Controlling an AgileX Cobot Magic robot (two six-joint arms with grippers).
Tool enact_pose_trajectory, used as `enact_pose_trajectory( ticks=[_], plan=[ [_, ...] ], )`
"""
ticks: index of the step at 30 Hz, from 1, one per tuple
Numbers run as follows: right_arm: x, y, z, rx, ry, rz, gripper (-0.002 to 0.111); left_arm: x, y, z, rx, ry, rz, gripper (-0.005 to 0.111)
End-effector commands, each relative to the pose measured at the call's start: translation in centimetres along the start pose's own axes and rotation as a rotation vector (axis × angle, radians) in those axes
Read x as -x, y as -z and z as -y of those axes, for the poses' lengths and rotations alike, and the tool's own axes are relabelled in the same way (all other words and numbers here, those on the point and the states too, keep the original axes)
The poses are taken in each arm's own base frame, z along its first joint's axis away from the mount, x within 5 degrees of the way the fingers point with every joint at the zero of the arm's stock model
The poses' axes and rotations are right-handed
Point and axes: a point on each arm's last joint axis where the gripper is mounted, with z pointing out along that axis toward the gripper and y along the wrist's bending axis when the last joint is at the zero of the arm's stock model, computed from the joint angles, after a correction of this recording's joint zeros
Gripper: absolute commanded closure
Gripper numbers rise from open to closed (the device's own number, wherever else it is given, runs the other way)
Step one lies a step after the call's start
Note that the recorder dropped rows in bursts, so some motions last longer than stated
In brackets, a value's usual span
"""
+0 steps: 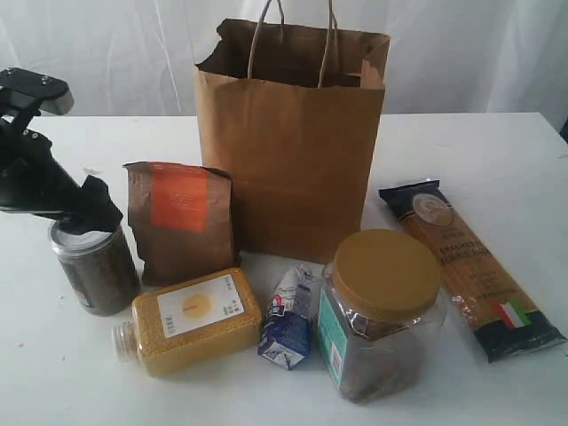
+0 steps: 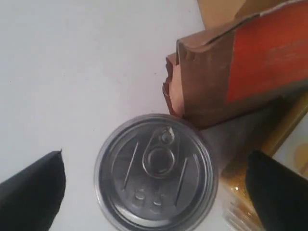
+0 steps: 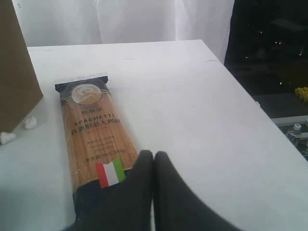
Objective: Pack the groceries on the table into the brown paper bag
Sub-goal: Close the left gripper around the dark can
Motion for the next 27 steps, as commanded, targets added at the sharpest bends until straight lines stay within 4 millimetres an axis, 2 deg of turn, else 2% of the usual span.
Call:
enact_pose_trajectory(
  ticks=[1,5,7,17,22,27],
  plan=[
    [0.0,0.0,0.0,0.000,0.009,0.010,0.108,0.1,0.0,0.2,-0.021,-0.035,-0.006,0.002],
    [0.0,0.0,0.0,0.000,0.009,0.010,0.108,-0.4,-3.1,-0.3,-0.031,-0.035,-0.077,0.002],
    [0.0,0.0,0.0,0.000,0.009,0.010,0.108,-0.6,-3.9,-0.4,-0.038,-0.030,-0.103,0.002],
    [0.0,0.0,0.0,0.000,0.009,0.010,0.108,-0.7,-4.0,-0.4,-0.037,-0.059,-0.105,0.002],
    [0.0,0.0,0.0,0.000,0.009,0.010,0.108,-0.7,-4.0,-0.4,-0.040,-0.050,-0.111,0.030],
    [0.0,0.0,0.0,0.000,0.009,0.010,0.108,-0.7,-3.9,-0.5,-0.037,-0.069,-0.124,0.046]
  ],
)
